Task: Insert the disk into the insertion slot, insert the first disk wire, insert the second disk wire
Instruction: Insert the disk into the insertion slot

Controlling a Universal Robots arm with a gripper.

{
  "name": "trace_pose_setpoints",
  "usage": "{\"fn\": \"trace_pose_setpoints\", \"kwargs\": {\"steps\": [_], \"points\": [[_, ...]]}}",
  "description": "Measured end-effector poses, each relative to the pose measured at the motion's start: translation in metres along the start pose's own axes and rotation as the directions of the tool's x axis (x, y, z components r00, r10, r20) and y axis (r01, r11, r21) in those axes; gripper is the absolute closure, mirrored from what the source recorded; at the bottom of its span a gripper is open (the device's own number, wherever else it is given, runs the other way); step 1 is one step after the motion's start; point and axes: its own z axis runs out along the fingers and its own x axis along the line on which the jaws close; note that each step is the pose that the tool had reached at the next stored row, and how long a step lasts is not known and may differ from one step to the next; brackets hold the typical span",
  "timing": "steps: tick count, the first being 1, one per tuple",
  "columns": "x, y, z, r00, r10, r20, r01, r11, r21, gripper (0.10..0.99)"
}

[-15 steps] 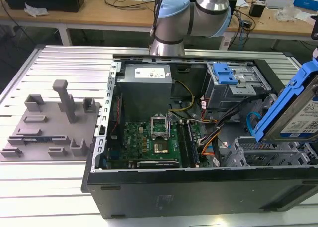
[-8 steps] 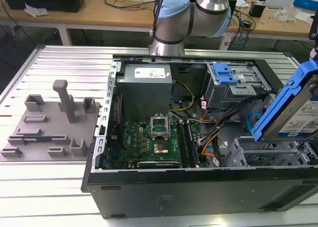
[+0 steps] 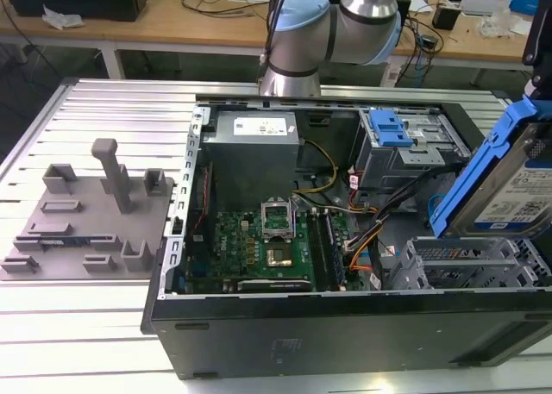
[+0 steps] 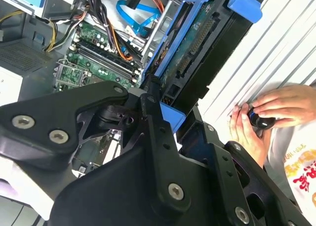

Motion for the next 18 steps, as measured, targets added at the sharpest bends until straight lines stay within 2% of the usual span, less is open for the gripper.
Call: {"fn": "trace_pose_setpoints", "kwargs": {"steps": [6,18], "points": [[-0.0051,0.0017,0.0042,1.0,-0.001,-0.0003,0.001,1.0,0.0,0.722],[-0.0058,0.0022,0.0152,0.9999,-0.011,-0.0001,0.011,0.9999,0.0,0.722]]}}
